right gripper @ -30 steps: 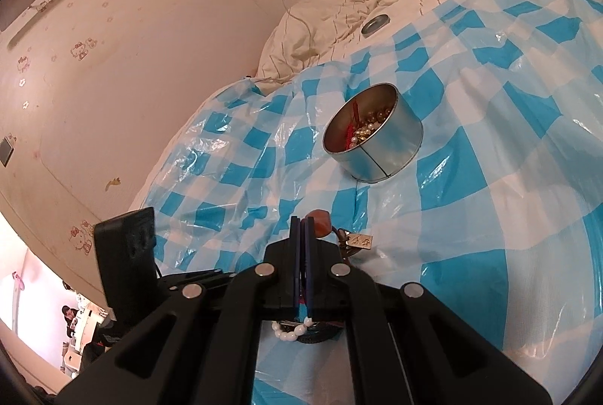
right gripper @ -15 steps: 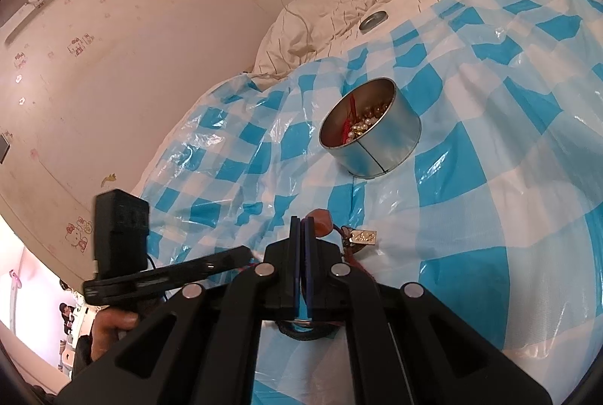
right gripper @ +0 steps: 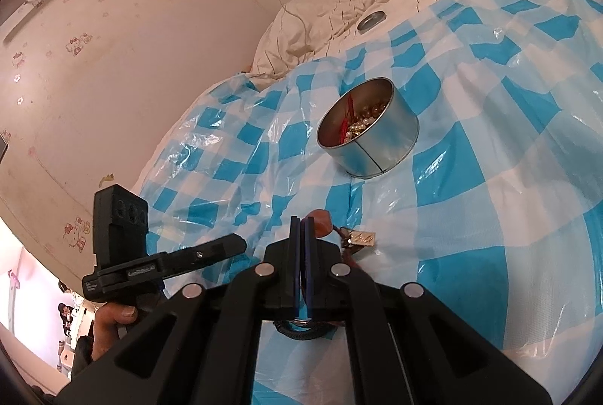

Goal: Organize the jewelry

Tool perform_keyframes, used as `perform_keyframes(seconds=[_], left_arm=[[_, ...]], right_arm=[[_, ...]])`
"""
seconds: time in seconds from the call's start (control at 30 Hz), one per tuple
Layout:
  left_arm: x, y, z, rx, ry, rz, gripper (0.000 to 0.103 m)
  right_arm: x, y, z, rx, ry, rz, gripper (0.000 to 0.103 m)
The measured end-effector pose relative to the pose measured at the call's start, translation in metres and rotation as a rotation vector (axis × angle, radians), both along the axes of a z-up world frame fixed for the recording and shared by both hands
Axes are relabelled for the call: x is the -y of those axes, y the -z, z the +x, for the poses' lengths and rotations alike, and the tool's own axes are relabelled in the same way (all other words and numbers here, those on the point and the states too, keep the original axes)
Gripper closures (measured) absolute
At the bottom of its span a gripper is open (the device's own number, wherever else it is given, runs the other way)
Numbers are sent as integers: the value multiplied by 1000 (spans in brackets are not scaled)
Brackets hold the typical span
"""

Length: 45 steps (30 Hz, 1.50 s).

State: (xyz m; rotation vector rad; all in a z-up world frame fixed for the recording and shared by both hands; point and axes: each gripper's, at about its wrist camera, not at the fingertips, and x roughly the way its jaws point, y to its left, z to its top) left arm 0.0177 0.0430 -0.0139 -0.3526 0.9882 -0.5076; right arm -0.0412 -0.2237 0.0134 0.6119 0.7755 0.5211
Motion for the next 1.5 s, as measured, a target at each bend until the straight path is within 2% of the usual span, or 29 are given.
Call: perform_keyframes(seconds=[0.1,0.2,0.3,0.37,0.47,0.57,0.73,0.8,0.87,0.97,1.07,1.2,1.27,1.4,1.5], left_arm=[[11,-3,-3,18,31,13,59],[31,-17,-16,113,119,64,59],[61,-31,-42,253,235,199,58],[79,-28,-55,296,281,298,58],[94,-16,-57,274,303,361,59],[99,-9,-56,242,324,363,59],[102,1,-58,231,329,419,81],[99,0,-55,213,324,408,93],[97,0,-54,203,331,395,96],[89,-6,-52,200,320,349,97],[68,-19,-44,191,271,245,97],[29,-29,-31,162,158,113,97],[6,-27,-23,121,83,47,97],[-19,-15,-13,49,-6,-28,97],[-29,-4,-6,7,-60,-25,97]], right_arm=[[0,0,0,3,2,0,100],[2,0,1,1,7,5,100],[4,0,1,0,13,10,100],[4,0,2,0,12,10,100],[4,0,2,1,7,8,100],[3,0,2,0,8,9,100],[3,0,2,2,4,9,100],[2,0,1,4,4,10,100],[2,0,1,3,5,12,100],[3,0,1,4,4,11,100],[3,-1,1,6,4,10,100],[3,-1,1,7,4,7,100],[3,-2,1,9,3,3,100],[3,-2,1,10,9,3,100],[3,-2,0,11,15,-6,100]])
